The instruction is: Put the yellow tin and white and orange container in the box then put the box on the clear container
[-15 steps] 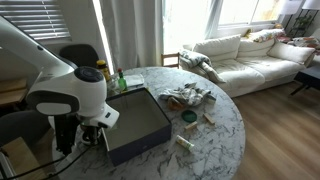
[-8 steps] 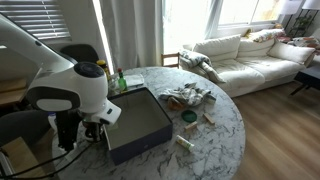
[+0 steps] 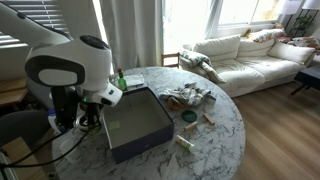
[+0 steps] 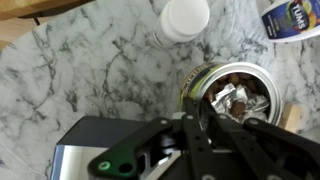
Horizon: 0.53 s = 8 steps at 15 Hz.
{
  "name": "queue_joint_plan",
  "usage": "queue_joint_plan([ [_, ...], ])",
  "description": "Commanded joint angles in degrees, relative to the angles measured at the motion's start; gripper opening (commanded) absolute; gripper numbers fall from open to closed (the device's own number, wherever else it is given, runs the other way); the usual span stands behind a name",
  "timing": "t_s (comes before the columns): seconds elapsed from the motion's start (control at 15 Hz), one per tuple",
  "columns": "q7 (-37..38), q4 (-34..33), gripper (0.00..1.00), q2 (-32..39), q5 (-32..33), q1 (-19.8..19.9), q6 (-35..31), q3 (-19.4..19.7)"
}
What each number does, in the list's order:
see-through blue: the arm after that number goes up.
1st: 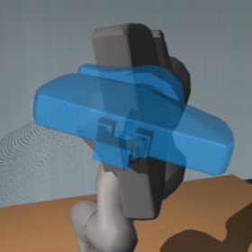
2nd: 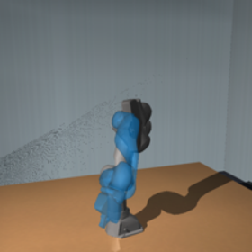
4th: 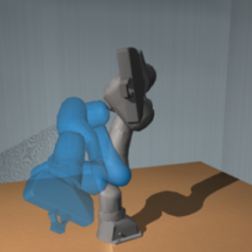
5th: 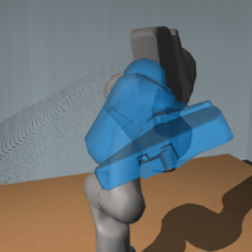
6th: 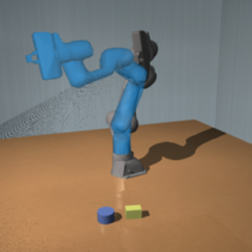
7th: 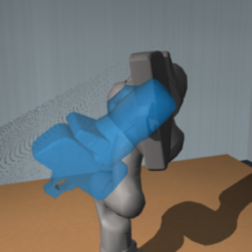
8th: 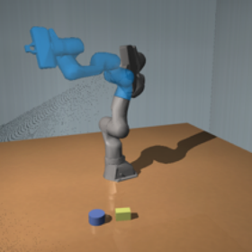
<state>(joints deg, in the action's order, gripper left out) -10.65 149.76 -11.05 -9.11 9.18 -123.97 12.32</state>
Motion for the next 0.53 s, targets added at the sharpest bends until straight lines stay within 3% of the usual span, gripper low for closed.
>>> queue_joint_plan([
  [0.0,0.03,-4.89,0.03,-4.48,5.13,0.40,13.40,-0.77],
  [0.2,-0.53,-10.83,0.03,-4.93,5.81,-0.41,19.98,-1.32],
  [0.47,1.43,-15.42,0.03,-0.68,3.36,-1.05,15.43,-1.98],
])
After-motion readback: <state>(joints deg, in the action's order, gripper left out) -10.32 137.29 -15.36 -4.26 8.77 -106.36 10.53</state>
